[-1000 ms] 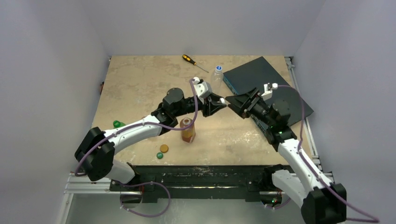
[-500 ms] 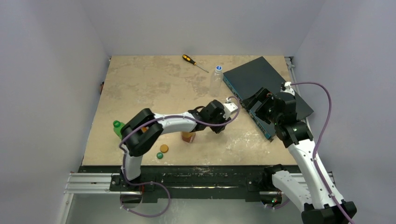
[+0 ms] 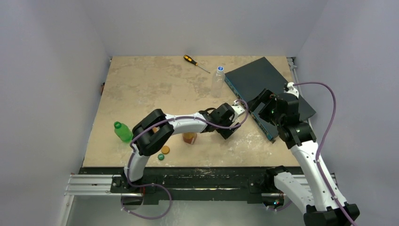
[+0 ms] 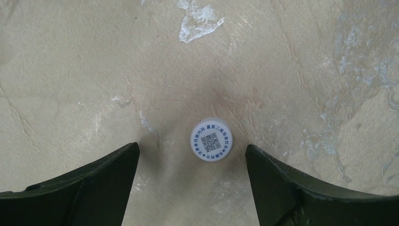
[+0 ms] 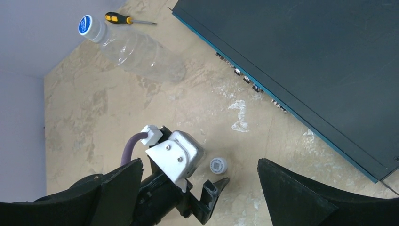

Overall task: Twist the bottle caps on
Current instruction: Adjust the bottle cap at the center of the board.

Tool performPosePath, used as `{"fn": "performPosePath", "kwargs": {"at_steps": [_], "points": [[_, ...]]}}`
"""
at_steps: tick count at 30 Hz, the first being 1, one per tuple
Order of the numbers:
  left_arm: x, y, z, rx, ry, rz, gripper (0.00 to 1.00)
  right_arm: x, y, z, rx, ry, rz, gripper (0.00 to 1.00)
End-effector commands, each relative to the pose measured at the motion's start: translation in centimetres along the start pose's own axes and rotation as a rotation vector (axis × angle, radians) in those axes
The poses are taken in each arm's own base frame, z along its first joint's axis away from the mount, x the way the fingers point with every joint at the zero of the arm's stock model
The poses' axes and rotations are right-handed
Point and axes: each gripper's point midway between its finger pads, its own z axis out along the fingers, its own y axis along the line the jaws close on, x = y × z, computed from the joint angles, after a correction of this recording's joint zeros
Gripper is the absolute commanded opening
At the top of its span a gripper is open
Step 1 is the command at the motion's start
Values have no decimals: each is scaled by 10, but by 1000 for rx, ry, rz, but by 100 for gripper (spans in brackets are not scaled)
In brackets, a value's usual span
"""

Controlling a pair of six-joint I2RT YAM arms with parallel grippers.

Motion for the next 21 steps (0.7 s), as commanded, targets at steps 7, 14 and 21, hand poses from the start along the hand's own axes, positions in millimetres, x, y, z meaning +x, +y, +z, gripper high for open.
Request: {"fn": "performPosePath", "kwargs": {"at_steps": [7,14,21], "points": [[-102,15,-60,-40,-228,-24,100,-20,12,-9,-23,-47,-64,99],[-163,85,-171,-242,-488,-216,100,-16,20,-1,-47,-1,-108,99],[-132,176,-258,-361,-589,-471,100,10,57,10,-95,62,-237,99]]}}
